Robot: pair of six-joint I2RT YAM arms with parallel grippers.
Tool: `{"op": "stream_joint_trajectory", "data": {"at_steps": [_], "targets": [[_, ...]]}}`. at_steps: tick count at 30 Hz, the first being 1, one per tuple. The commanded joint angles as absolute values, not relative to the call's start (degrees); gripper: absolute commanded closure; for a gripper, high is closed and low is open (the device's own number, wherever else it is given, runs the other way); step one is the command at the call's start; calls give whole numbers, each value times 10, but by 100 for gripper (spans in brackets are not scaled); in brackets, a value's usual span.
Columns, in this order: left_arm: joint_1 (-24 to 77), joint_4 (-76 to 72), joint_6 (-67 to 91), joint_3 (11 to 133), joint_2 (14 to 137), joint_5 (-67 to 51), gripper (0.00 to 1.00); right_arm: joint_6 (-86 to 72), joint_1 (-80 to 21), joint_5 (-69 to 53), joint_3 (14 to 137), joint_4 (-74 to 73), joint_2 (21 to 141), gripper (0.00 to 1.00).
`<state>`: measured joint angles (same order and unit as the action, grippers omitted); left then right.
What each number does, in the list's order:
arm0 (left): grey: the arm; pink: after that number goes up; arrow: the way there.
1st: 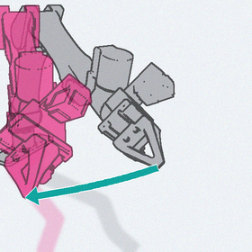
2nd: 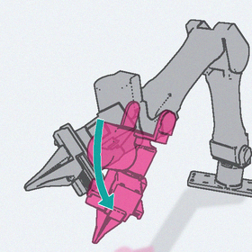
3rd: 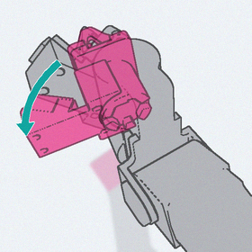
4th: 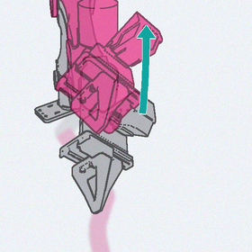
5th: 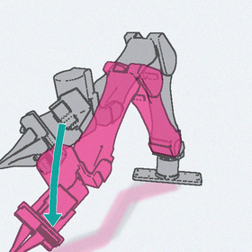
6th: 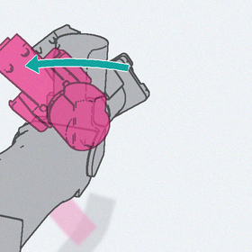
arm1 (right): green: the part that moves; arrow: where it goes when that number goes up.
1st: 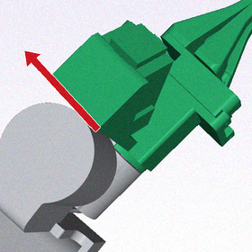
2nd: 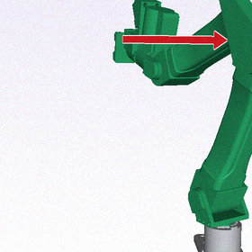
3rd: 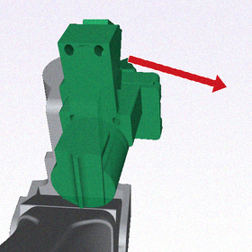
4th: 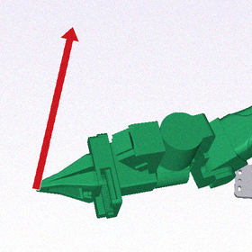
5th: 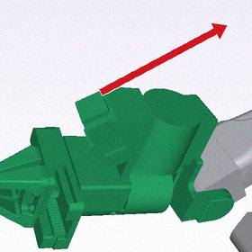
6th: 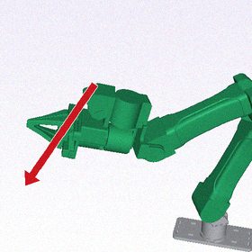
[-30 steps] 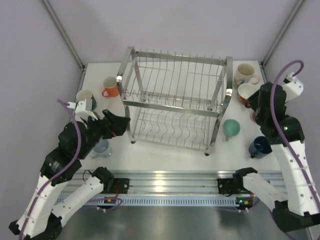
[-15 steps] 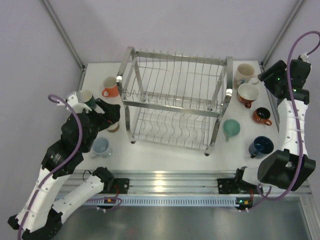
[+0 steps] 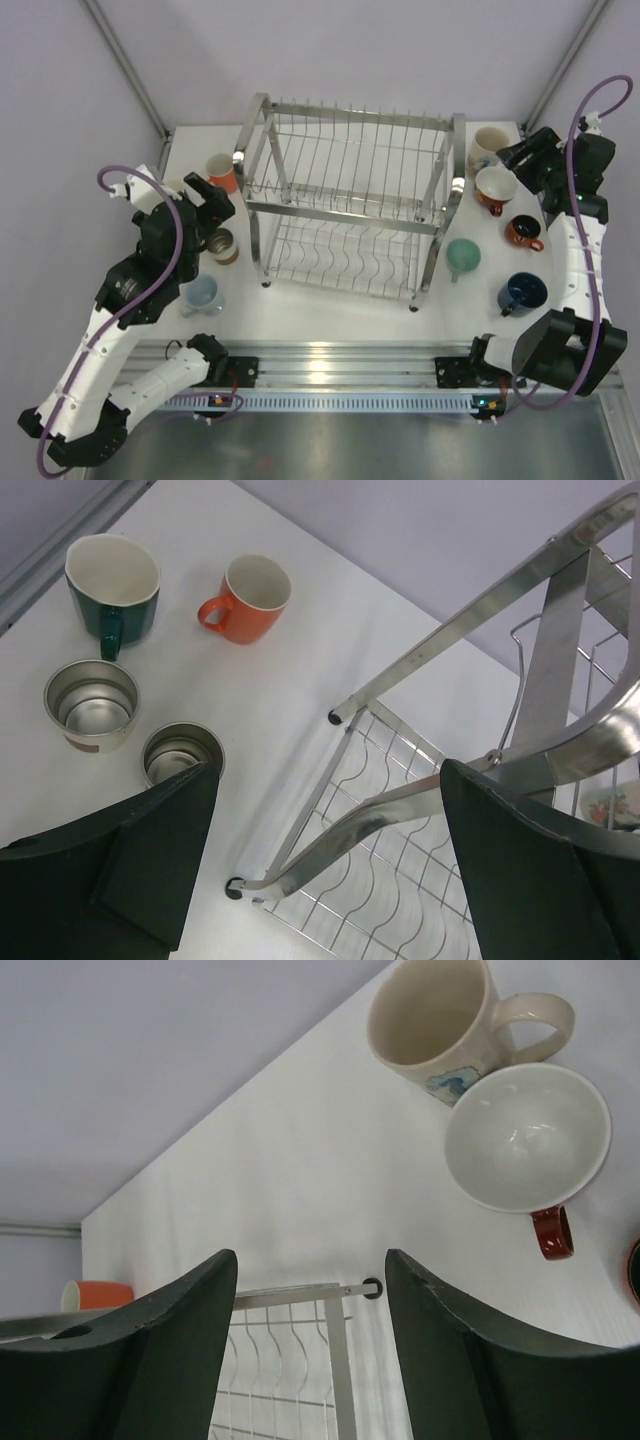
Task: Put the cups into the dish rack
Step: Grab a cup with the left arm
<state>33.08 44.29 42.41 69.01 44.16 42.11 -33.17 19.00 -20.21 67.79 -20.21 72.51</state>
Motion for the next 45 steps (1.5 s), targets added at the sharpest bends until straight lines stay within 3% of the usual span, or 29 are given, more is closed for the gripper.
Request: {"op": "stream_joint_trajectory", "data": {"at_steps": [1,5,9,11,14,28,38,45], "targets": [[322,450,427,710,478,445,2,-333,199,-246,678,-137,687,38],[254,449,420,712,513,340,2,-337,199,-260,673,-130,677,39],[28,434,414,691,542,126,3,-330,199,-270,670,-132,665,39],[-71,428,415,672,555,28,6,-329,200,-272,666,-133,664,39],[-119,422,410,657,596,-18,16,-333,199,-276,658,-127,657,40],[-118,372,382,497,611,17,27,-350,189,-291,632,-98,633,43],[-118,315,375,475,683,-22,32,-348,186,-294,627,-97,628,44],[-118,300,373,468,710,-30,45,-350,184,-294,623,-93,628,44]]}}
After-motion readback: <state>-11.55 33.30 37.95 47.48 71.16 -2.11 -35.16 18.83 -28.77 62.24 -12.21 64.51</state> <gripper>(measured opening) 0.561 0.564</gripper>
